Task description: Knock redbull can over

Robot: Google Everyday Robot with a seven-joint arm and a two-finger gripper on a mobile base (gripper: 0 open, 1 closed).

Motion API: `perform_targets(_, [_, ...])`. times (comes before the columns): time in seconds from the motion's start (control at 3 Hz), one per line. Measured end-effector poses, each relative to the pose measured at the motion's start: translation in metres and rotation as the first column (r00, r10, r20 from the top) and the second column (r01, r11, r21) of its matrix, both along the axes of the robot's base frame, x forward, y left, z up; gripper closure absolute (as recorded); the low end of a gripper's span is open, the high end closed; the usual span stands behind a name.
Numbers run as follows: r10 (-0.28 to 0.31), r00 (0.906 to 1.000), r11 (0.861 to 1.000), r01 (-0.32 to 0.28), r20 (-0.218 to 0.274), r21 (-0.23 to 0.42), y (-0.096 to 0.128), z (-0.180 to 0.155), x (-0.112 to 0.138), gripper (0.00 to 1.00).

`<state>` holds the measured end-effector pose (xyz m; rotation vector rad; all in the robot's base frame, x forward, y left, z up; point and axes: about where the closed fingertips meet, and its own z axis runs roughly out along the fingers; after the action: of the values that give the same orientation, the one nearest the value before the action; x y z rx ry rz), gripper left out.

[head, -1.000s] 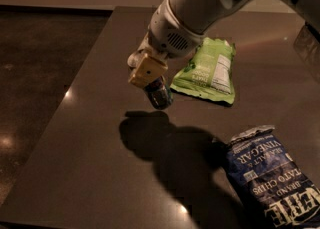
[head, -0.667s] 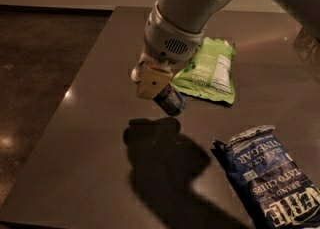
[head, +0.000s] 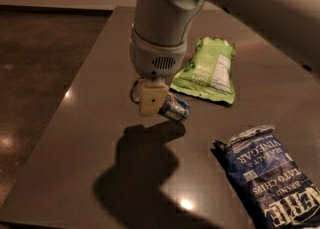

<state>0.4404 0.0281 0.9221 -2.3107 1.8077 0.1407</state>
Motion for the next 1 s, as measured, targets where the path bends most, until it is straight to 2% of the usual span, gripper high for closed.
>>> perform_targets(0.33, [0.064,0.9976,0.997,-0.063,0.027,-0.047,0.007,-0.007,-0.005,0.58])
perform_targets(1.0, [0.178,0.9824,0.974,-0.168,0.056,-0.149,0.02,-0.027,-0.017,0.12])
